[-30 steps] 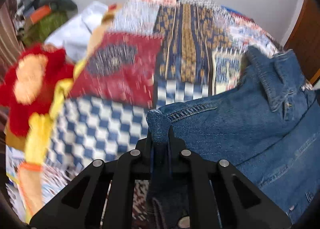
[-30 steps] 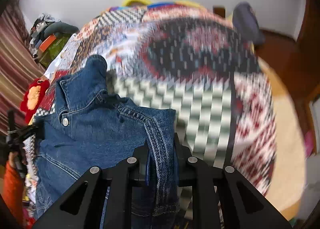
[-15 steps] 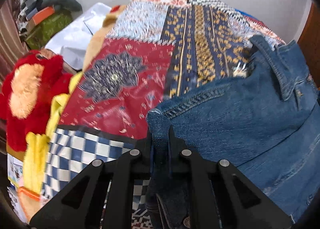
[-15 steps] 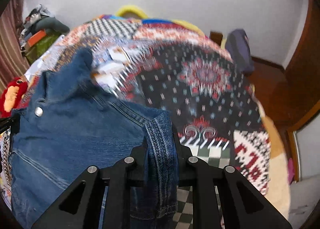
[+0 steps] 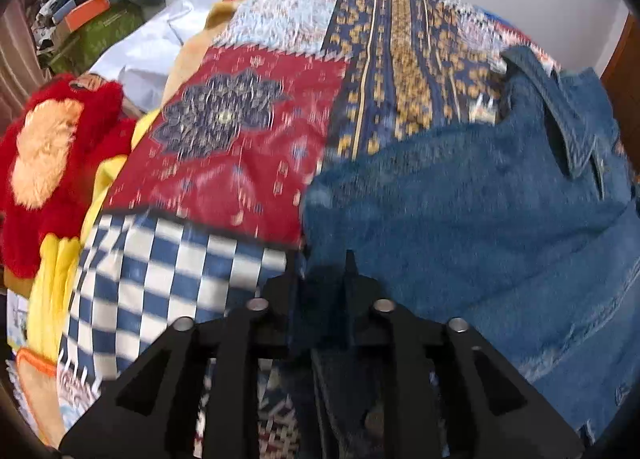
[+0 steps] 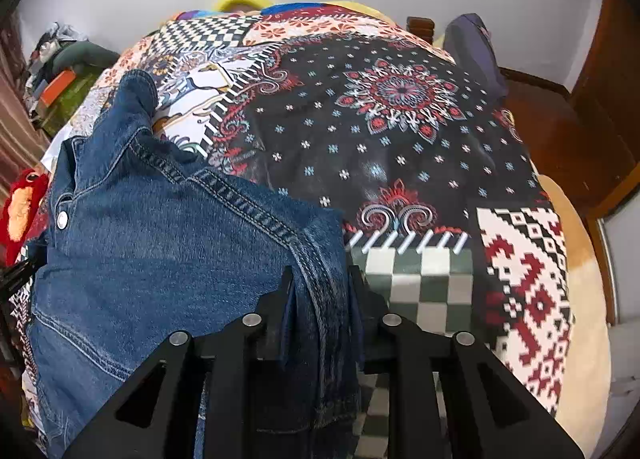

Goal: Fold large clothes

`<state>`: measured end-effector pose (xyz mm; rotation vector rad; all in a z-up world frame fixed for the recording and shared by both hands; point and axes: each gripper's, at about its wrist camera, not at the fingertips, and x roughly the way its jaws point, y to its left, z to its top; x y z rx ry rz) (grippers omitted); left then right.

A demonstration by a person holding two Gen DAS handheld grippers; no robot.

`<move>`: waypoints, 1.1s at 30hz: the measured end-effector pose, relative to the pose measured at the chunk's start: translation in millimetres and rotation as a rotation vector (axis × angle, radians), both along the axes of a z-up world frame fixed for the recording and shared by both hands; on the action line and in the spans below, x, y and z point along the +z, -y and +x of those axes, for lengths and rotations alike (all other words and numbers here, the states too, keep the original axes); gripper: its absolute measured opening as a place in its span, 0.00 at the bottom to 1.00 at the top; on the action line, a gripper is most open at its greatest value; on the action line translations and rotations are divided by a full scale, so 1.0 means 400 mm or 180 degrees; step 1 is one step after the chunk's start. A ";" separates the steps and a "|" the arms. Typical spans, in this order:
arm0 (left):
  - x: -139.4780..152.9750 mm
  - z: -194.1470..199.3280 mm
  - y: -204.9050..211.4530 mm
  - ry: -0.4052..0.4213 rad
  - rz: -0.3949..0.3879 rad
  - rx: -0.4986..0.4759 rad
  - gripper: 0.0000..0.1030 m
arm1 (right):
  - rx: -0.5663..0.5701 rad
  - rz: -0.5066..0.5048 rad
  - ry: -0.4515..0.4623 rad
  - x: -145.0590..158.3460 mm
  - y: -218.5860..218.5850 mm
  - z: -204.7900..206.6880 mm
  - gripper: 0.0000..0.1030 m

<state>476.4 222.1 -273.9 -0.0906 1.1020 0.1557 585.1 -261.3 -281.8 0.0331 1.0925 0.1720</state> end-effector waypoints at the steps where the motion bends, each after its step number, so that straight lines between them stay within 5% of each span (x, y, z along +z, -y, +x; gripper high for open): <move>1: -0.006 -0.009 0.001 -0.0065 -0.0009 -0.0013 0.29 | -0.0040 -0.0129 -0.0003 0.005 -0.001 -0.007 0.39; 2: -0.008 -0.018 0.002 -0.0088 -0.0005 -0.0026 0.29 | -0.0069 -0.0223 0.0010 0.009 -0.003 -0.013 0.57; 4: 0.001 -0.046 0.001 -0.0090 0.0043 -0.0006 0.31 | -0.0168 -0.0509 0.0058 0.021 0.001 -0.033 0.72; 11: 0.105 -0.139 -0.014 0.0050 0.0027 0.0105 0.32 | -0.0163 -0.0320 0.0048 0.108 0.038 -0.135 0.72; 18: 0.255 -0.258 0.027 0.0388 0.0045 -0.0046 0.33 | 0.0022 -0.0367 0.0427 0.251 0.013 -0.285 0.72; 24: 0.359 -0.390 0.095 0.0754 -0.0011 -0.0241 0.46 | 0.0121 -0.0010 0.0691 0.352 -0.008 -0.429 0.72; 28: 0.384 -0.472 0.144 0.0880 0.0015 -0.0389 0.51 | 0.0191 0.0301 0.0729 0.380 -0.019 -0.535 0.72; 33: 0.381 -0.564 0.176 0.0910 -0.0069 -0.0421 0.62 | 0.0252 0.0290 0.0752 0.384 -0.030 -0.639 0.72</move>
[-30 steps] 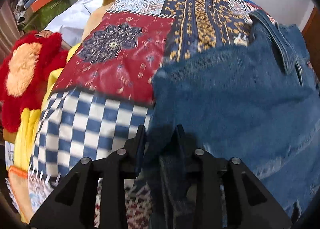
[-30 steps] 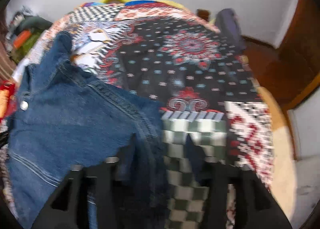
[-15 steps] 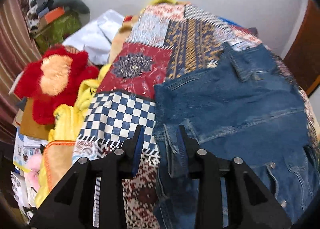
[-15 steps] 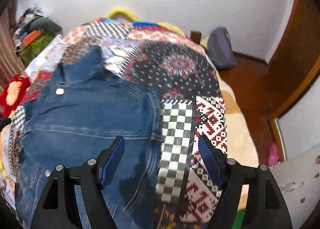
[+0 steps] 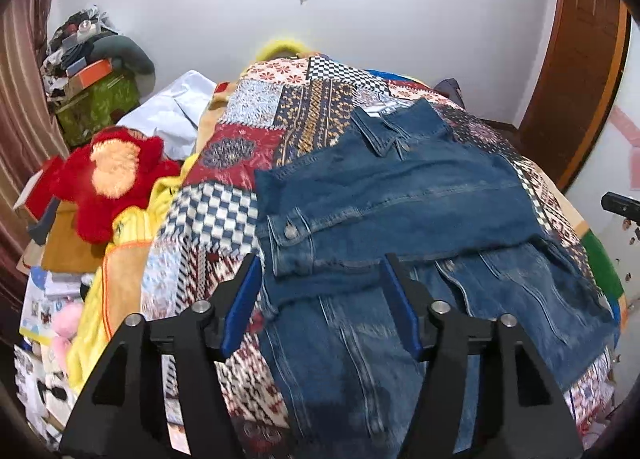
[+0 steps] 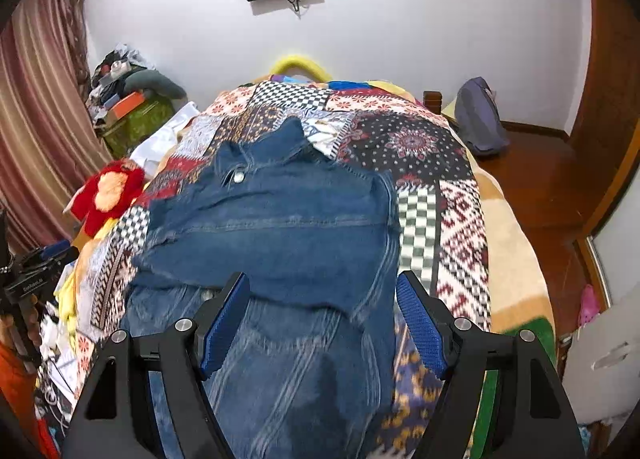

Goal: Fold large clothes

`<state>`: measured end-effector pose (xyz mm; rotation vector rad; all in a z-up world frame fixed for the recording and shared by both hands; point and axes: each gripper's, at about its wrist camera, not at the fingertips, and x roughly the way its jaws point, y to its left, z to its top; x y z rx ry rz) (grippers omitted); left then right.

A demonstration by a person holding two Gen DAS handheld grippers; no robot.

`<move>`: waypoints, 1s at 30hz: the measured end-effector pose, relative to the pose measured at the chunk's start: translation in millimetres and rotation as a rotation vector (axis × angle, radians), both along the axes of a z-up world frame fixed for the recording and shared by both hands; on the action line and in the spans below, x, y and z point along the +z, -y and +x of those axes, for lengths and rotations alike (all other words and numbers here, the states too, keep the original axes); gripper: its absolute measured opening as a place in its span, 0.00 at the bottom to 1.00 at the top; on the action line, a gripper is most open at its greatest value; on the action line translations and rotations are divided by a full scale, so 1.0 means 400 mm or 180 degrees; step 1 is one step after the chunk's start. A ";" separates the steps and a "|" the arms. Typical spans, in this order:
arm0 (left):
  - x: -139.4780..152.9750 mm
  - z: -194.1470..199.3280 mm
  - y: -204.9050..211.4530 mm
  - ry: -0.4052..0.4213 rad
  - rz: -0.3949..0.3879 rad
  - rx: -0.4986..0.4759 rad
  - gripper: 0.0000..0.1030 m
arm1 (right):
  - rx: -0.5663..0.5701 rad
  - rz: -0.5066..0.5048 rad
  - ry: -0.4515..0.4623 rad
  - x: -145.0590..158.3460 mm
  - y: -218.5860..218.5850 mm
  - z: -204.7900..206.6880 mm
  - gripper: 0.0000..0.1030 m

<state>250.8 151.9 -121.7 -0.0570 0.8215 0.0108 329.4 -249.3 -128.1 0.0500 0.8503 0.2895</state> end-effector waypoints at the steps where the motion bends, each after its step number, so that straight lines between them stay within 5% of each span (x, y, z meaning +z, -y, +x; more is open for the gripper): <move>1: -0.006 -0.020 0.007 -0.0004 0.0018 0.0011 0.64 | 0.0009 0.0002 -0.0008 -0.002 0.002 -0.021 0.72; 6: -0.056 -0.095 0.012 -0.0108 -0.0009 0.0126 0.79 | -0.0014 -0.0117 -0.0040 -0.024 0.018 -0.110 0.72; 14: -0.179 -0.200 -0.041 -0.0527 -0.0312 0.0478 0.80 | -0.0102 -0.0067 -0.0351 -0.110 0.065 -0.220 0.72; 23: -0.331 -0.260 -0.100 -0.1018 -0.1099 0.0830 0.80 | -0.0235 0.0326 -0.0846 -0.232 0.090 -0.271 0.72; 27: -0.372 -0.273 -0.112 -0.1119 -0.1538 0.0843 0.79 | -0.0171 0.0393 -0.0835 -0.236 0.086 -0.288 0.72; 30: -0.369 -0.271 -0.094 -0.1062 -0.1708 0.0739 0.66 | -0.0141 0.0473 -0.0821 -0.240 0.080 -0.297 0.70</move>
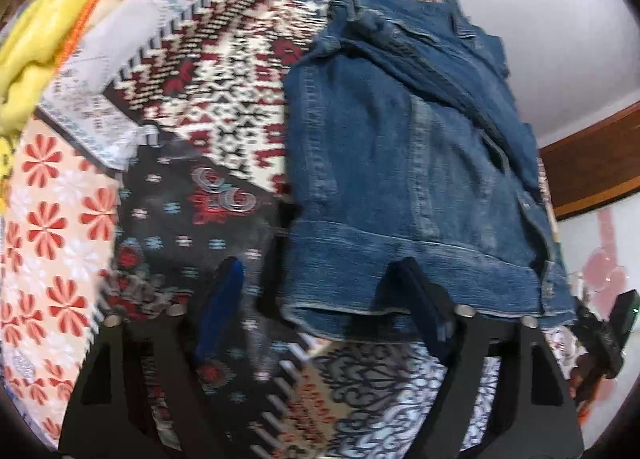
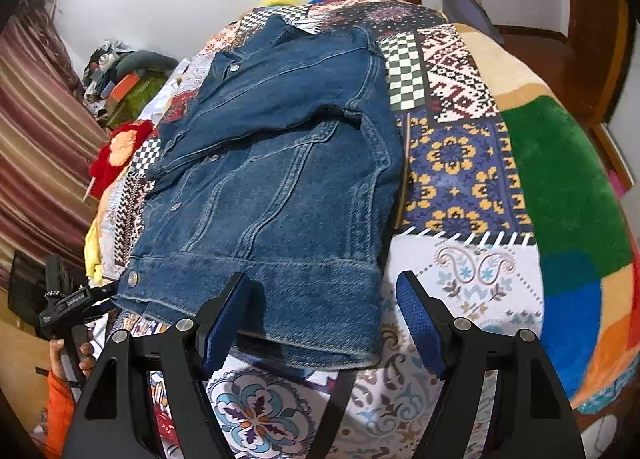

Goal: Fold large clothes

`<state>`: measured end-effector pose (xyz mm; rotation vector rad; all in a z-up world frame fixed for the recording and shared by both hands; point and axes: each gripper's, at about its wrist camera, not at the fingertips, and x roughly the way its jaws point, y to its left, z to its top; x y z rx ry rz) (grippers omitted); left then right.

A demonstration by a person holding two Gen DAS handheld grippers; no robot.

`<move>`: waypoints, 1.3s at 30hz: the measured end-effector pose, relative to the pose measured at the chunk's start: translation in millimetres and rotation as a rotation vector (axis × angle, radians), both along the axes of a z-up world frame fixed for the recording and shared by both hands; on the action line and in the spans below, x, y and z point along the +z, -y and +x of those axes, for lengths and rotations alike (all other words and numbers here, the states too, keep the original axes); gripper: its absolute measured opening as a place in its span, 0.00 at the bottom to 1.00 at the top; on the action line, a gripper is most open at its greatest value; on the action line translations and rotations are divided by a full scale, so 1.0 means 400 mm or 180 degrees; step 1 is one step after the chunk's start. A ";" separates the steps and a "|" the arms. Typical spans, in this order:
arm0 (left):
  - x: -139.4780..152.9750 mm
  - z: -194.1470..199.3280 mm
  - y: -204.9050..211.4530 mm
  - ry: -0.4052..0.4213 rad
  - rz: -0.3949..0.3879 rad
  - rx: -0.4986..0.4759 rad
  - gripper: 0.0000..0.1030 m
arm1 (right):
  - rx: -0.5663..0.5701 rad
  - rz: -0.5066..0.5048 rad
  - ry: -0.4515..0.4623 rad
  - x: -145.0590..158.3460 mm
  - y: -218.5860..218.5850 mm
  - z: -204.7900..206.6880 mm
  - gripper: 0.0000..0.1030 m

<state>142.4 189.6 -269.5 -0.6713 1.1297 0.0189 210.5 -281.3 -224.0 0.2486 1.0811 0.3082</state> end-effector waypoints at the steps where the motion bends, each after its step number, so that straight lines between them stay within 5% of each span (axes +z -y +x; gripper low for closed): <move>1: 0.003 0.003 0.009 0.0019 -0.0032 -0.0039 0.57 | -0.0017 0.0013 0.0012 -0.003 -0.003 -0.004 0.67; 5: 0.008 0.014 0.027 0.0067 0.0046 -0.0056 0.50 | -0.0071 0.0109 0.0063 -0.003 -0.008 -0.013 0.53; 10: 0.029 0.021 0.024 0.0092 0.0219 -0.0095 0.26 | -0.0143 0.0391 0.0108 0.002 0.014 -0.009 0.32; 14: 0.072 0.026 0.019 0.0231 0.0329 -0.0077 0.17 | -0.0093 0.0517 0.0241 0.032 0.016 0.011 0.19; 20: 0.182 0.053 0.045 0.0641 0.0630 -0.0139 0.12 | 0.0061 0.0502 0.0488 0.097 -0.011 0.059 0.14; 30: 0.356 0.179 0.013 0.1318 0.0686 -0.0049 0.12 | 0.0244 0.0379 0.1049 0.228 -0.061 0.187 0.13; 39: 0.415 0.377 -0.026 0.1497 0.0789 0.0044 0.11 | 0.0145 0.0299 0.1297 0.301 -0.076 0.379 0.12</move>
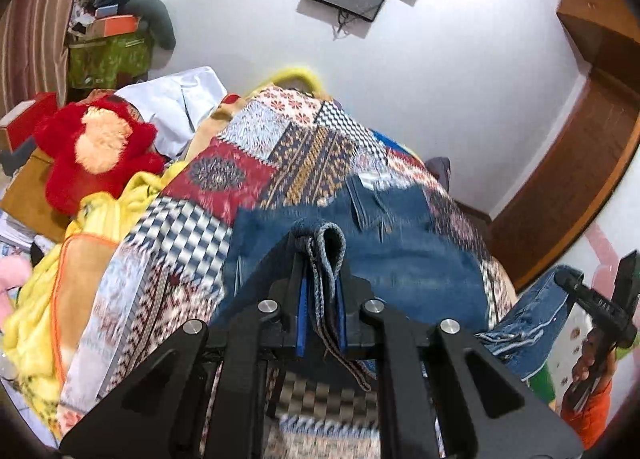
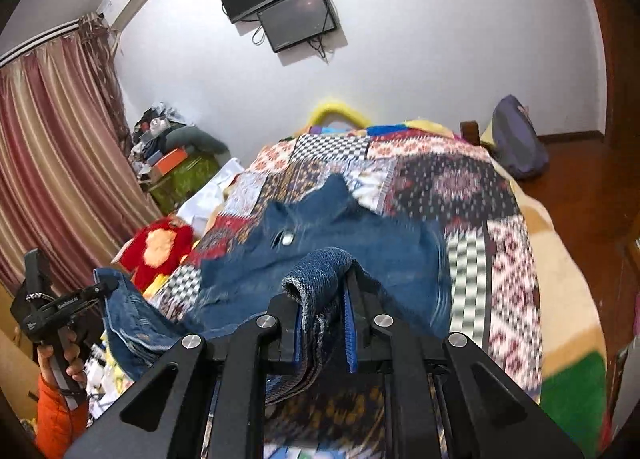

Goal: Fold large clothes

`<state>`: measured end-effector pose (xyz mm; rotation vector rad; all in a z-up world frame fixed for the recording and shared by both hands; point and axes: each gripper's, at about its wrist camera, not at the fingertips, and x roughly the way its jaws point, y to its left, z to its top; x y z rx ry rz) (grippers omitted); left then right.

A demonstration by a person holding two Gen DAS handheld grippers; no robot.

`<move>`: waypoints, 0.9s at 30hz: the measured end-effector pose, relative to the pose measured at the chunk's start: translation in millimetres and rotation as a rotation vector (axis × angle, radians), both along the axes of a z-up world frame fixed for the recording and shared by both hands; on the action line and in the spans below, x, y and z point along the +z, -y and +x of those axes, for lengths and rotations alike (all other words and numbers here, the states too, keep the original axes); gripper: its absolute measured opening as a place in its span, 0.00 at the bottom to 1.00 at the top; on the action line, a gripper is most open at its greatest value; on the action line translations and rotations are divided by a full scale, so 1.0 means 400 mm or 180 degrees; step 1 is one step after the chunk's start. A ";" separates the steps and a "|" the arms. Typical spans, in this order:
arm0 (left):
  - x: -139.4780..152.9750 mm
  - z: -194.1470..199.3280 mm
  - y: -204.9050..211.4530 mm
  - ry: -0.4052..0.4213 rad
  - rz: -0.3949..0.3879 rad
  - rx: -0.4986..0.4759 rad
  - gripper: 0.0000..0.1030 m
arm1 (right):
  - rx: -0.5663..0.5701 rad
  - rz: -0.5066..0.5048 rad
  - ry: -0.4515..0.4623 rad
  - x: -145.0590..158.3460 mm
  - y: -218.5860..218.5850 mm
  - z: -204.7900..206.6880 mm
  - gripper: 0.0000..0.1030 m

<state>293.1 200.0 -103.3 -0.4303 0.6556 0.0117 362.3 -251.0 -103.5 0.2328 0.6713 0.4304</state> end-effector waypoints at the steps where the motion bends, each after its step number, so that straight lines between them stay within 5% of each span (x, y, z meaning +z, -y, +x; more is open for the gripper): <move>1: -0.002 0.031 -0.008 -0.0009 -0.0037 0.0041 0.11 | -0.0014 -0.0030 0.0019 0.005 -0.005 0.030 0.12; 6: -0.030 0.177 -0.012 -0.0138 0.0144 0.0112 0.11 | -0.0146 -0.0152 0.0066 -0.005 -0.038 0.187 0.12; 12: -0.107 0.336 -0.042 -0.0314 0.0124 0.0158 0.11 | -0.0284 -0.0411 -0.0190 -0.114 -0.081 0.395 0.12; 17: -0.226 0.453 -0.054 -0.0713 0.0265 0.0162 0.11 | -0.0354 -0.0389 -0.0551 -0.233 -0.081 0.527 0.13; 20: -0.290 0.483 -0.062 -0.0909 0.0276 0.0153 0.13 | -0.0348 -0.0242 -0.0609 -0.277 -0.064 0.550 0.13; 25: -0.346 0.502 -0.057 -0.1016 0.0658 0.0229 0.21 | -0.0230 -0.0186 -0.0710 -0.321 -0.038 0.565 0.13; 27: -0.361 0.512 -0.079 -0.1074 0.0475 0.0215 0.22 | -0.0220 -0.0153 -0.0703 -0.318 -0.028 0.560 0.13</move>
